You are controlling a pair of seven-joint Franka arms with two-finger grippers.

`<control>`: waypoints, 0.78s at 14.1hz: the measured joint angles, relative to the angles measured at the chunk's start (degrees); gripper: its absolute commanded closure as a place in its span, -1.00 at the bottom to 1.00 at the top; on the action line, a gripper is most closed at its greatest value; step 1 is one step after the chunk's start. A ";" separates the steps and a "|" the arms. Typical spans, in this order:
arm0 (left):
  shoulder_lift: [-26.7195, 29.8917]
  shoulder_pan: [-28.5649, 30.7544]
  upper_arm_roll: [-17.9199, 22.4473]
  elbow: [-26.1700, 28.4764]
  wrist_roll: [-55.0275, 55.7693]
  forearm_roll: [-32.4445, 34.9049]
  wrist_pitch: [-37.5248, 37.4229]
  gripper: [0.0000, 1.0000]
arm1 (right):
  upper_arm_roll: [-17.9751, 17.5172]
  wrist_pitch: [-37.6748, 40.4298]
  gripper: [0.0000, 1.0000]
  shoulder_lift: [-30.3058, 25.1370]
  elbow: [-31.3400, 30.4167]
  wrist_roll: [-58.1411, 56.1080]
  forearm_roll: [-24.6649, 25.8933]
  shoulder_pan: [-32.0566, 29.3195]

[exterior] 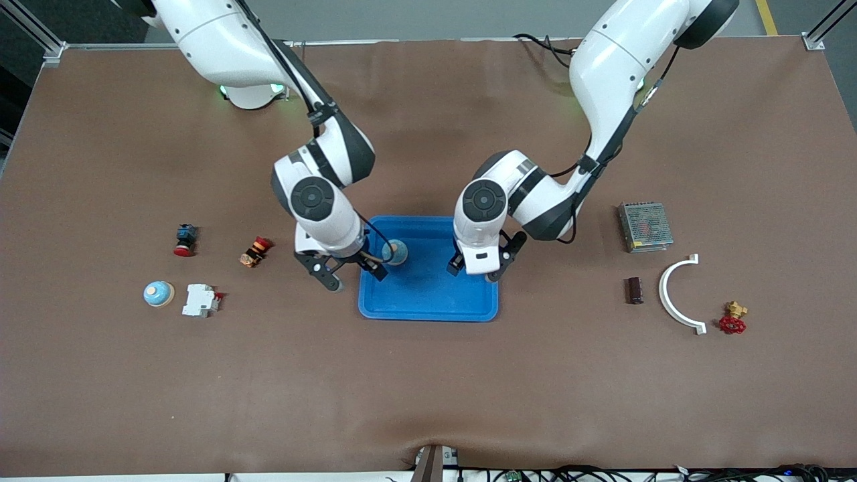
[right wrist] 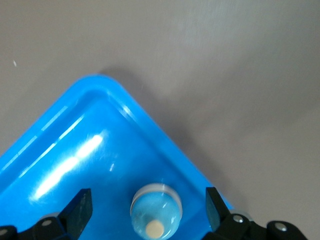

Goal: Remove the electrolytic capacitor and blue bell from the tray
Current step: 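Grasp the capacitor with the left gripper while the right gripper grasps the dome, then lift the capacitor with the left gripper while the right gripper lifts the dome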

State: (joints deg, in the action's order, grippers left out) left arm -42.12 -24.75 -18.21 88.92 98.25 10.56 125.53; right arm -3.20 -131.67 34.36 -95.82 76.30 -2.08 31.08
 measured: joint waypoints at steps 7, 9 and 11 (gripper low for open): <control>-0.94 -1.74 0.09 5.13 3.05 4.63 2.48 -1.00 | 0.22 -2.83 -1.00 4.20 2.15 5.62 1.28 3.46; -0.96 -1.82 0.09 5.83 3.09 4.81 3.23 -1.00 | 0.22 -3.47 -1.00 4.89 2.15 6.14 1.55 3.80; -0.96 -1.88 0.09 5.85 3.09 4.85 3.38 -1.00 | 0.22 -3.57 -1.00 5.47 2.13 6.39 2.07 4.07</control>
State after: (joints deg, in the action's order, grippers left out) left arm -43.08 -26.63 -18.11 94.77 101.34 15.41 128.91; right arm -2.98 -135.24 39.83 -93.69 82.69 -0.01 35.14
